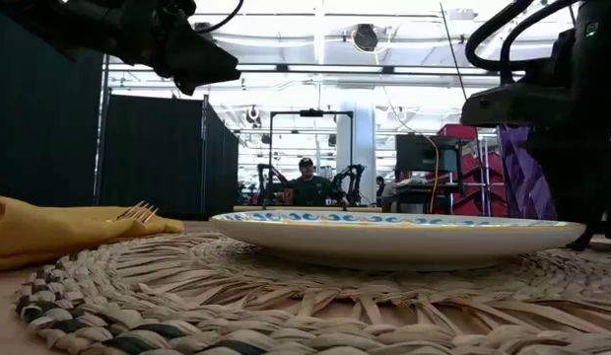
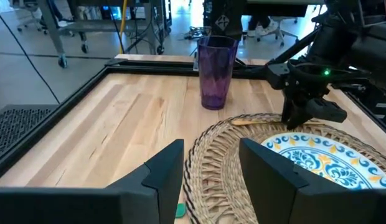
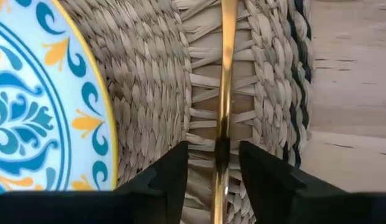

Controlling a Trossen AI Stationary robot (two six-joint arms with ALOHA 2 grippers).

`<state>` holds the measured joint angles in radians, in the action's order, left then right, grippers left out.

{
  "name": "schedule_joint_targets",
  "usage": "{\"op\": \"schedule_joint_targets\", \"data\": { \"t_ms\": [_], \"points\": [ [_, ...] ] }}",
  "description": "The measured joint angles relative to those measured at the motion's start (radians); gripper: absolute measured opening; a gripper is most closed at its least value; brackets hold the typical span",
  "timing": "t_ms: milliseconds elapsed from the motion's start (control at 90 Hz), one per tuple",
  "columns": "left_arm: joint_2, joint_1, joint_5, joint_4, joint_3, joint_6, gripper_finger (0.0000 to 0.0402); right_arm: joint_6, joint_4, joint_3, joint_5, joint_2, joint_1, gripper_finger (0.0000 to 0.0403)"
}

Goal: Set table place
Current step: Put the green table spoon to the right of the gold table knife on the brown table mat

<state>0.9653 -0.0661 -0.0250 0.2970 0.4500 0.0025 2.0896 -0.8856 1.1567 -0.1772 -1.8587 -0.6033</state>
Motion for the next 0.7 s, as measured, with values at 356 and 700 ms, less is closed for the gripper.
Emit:
{"op": "schedule_joint_targets", "data": {
  "t_ms": [356, 700],
  "points": [
    [0.000, 0.000, 0.000, 0.000, 0.000, 0.001, 0.0141, -0.038, -0.089, 0.051, -0.005, 0.000, 0.000, 0.0154],
    [0.000, 0.000, 0.000, 0.001, 0.000, -0.005, 0.0141, -0.246, -0.208, 0.233, -0.049, 0.029, 0.063, 0.0153]
  ]
}}
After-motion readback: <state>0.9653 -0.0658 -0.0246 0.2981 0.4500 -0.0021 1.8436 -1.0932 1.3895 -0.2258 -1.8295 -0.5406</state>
